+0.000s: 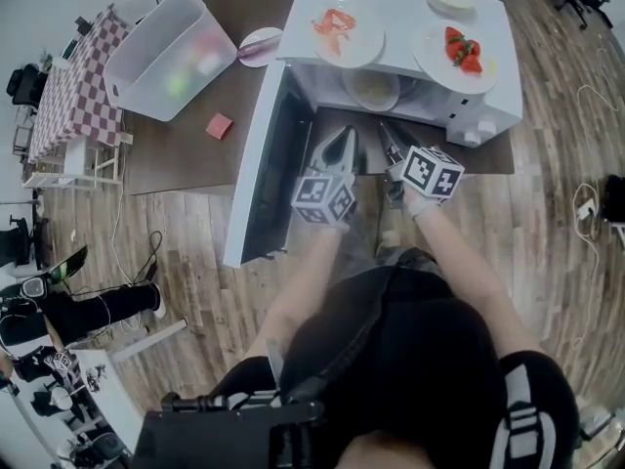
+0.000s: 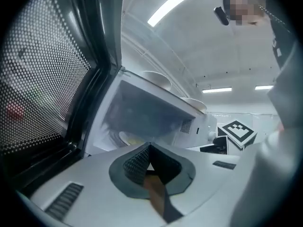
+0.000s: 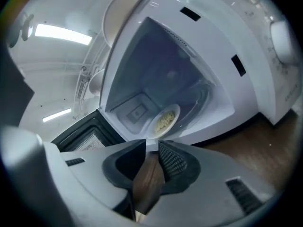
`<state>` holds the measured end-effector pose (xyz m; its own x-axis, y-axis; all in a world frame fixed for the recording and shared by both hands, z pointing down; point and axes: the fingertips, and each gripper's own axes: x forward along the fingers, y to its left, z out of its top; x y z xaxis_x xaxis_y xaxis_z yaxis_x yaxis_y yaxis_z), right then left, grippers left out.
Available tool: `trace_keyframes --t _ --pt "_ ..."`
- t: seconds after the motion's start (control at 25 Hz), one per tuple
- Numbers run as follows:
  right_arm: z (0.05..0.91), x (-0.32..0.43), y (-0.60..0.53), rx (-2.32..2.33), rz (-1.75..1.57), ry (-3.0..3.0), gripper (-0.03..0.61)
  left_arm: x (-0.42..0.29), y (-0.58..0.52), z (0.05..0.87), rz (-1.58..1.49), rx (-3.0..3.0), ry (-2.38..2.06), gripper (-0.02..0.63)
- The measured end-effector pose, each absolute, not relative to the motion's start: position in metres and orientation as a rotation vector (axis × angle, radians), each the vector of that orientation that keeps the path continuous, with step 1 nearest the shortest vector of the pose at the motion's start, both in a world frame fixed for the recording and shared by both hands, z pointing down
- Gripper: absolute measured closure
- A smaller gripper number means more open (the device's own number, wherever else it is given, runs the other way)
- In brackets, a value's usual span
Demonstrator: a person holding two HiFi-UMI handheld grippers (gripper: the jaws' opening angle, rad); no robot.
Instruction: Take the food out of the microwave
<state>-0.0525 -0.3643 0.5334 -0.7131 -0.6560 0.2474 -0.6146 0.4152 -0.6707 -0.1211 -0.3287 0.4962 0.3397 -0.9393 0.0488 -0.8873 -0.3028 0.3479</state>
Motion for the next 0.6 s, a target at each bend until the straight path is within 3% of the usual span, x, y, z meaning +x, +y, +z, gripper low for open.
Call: trace_keyframes --t 0.32,0.6 --pt "0.536 -0.06 -0.388 -1.118 -1.475 2.243 0.439 -0.116 -0.349 0.501 -0.207 2.337 -1.565 0.612" --pt "0.542 -0.062 -0.399 -1.066 -1.664 1.97 0.439 -0.12 -0.354 0.509 -0.195 2.326 -1.551 0.612"
